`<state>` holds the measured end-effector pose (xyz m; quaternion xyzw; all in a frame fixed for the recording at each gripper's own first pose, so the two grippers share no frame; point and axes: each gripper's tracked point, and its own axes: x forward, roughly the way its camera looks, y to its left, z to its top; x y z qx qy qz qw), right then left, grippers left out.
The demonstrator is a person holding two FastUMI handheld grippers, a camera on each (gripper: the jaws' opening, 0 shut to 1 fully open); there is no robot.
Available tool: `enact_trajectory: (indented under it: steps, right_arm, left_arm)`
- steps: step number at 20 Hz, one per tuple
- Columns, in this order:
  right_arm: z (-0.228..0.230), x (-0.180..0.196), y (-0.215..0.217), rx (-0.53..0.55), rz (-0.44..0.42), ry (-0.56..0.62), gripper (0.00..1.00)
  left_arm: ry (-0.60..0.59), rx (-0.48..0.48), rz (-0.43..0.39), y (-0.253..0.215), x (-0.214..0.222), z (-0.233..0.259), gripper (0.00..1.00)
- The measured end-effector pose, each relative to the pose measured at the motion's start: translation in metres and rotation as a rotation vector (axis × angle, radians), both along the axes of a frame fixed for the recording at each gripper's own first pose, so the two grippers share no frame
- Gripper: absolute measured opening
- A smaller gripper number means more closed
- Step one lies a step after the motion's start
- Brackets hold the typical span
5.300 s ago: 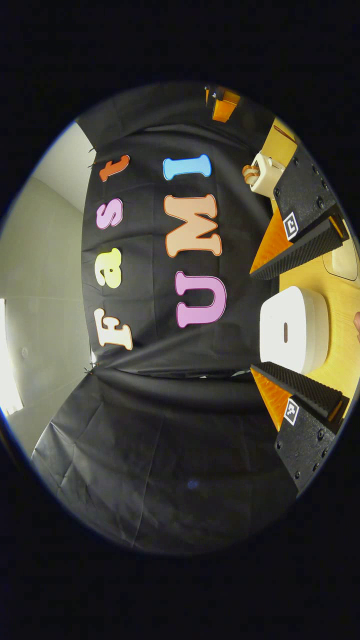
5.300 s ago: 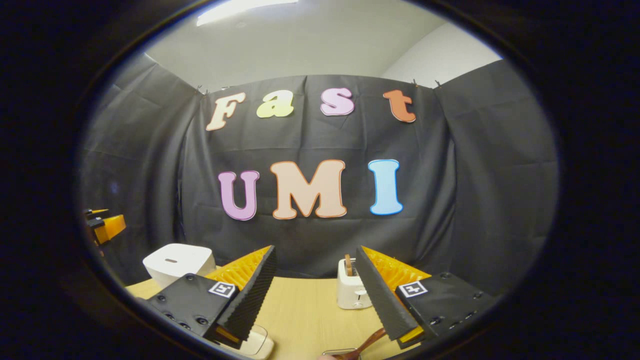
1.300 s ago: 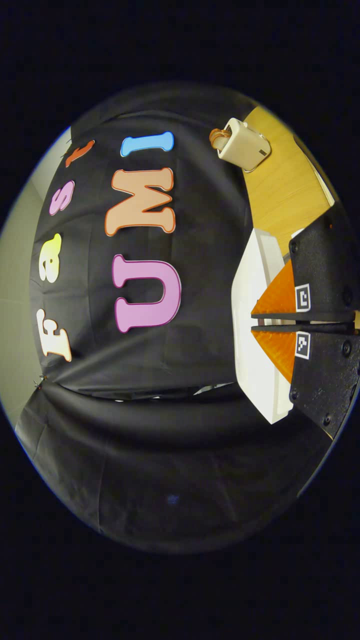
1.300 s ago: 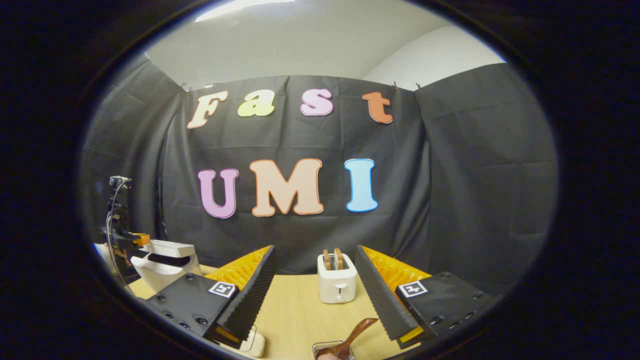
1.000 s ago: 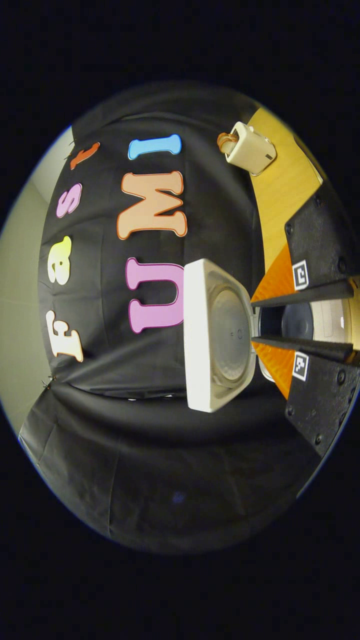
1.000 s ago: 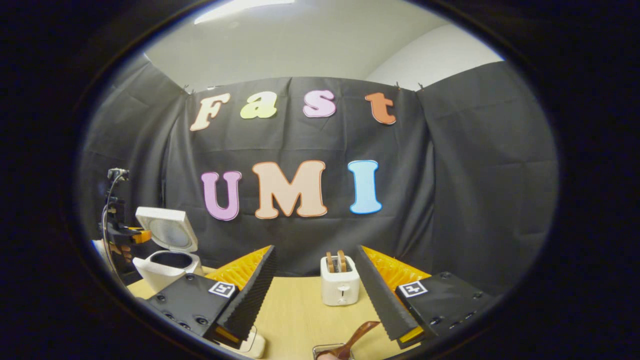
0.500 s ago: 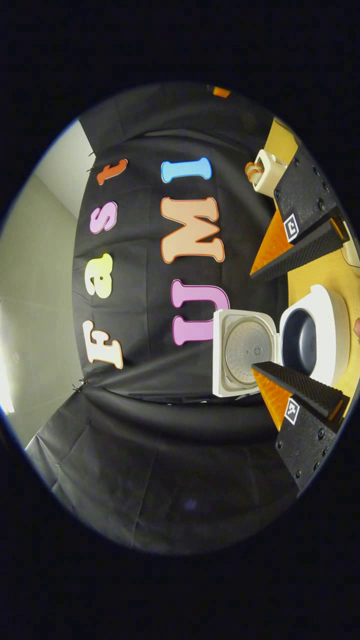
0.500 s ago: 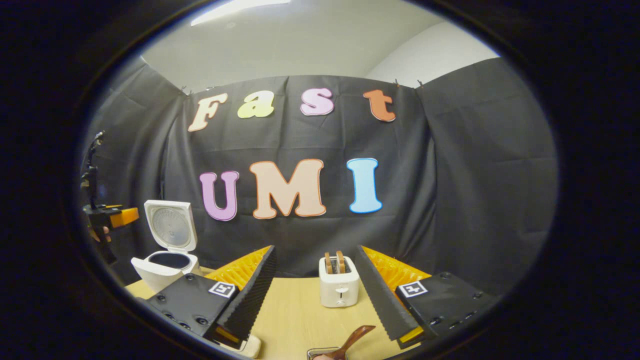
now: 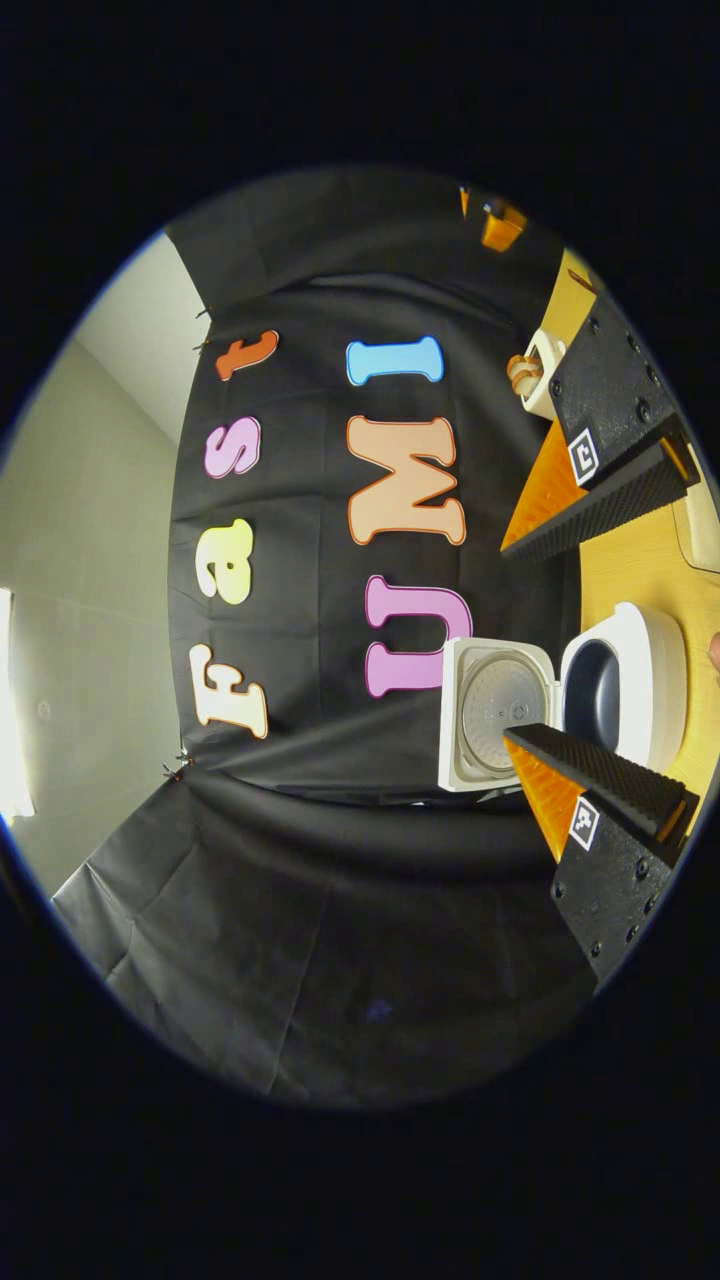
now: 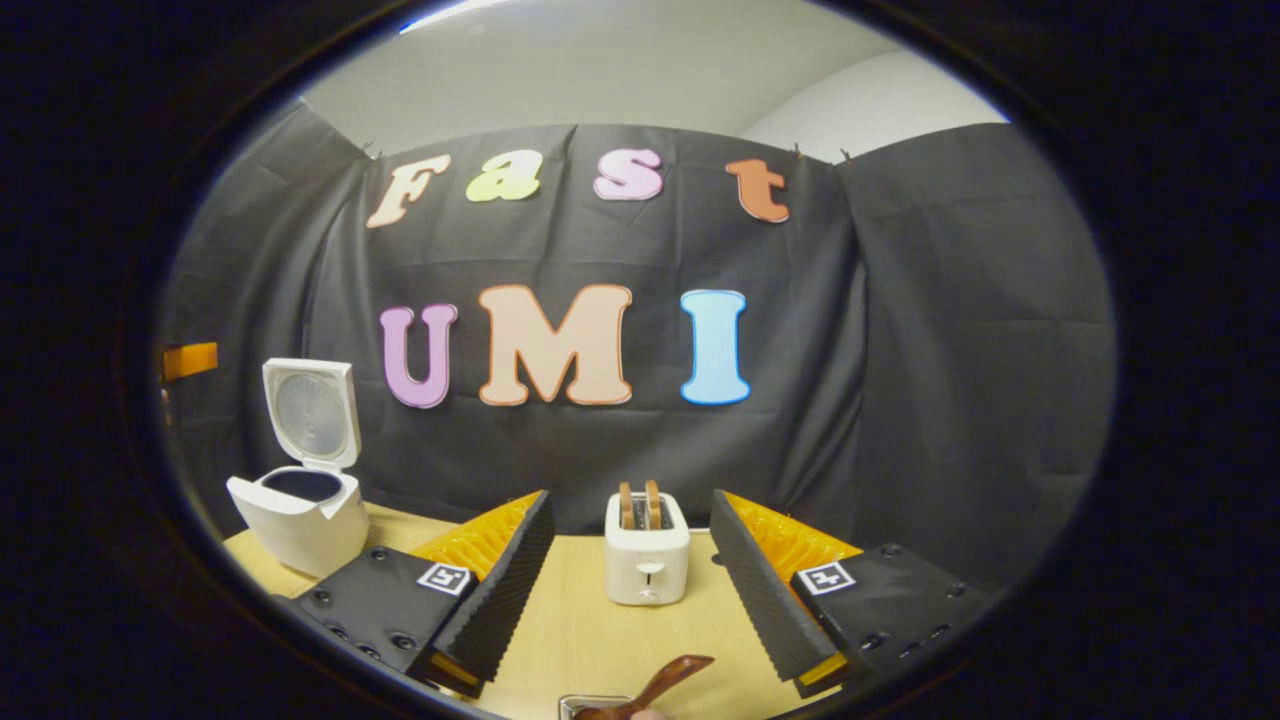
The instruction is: Close the left gripper, press the button to open the rice cooker; take a wooden spoon from the chopstick holder with the right hand, scoop a spoonful of rice and pour it into the rice cooker, then put the wooden spoon back into the chopstick holder.
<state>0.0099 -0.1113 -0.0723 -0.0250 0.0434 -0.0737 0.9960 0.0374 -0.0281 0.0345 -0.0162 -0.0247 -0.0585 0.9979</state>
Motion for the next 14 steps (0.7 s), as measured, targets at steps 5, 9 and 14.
enact_trajectory:
  steps: [5,9,14]
  right_arm:
    - [-0.051,0.006,-0.023,0.008,-0.027,0.109,0.98]
    - [-0.097,0.008,-0.037,0.073,-0.049,0.217,1.0]
    - [-0.153,0.002,-0.048,0.2,-0.075,0.35,0.99]
  left_arm:
    - [0.009,0.006,-0.012,-0.006,-0.01,0.001,0.95]
    - [0.007,0.017,-0.018,-0.01,-0.016,0.004,0.96]
    - [0.013,0.033,-0.018,-0.015,-0.022,0.005,0.96]
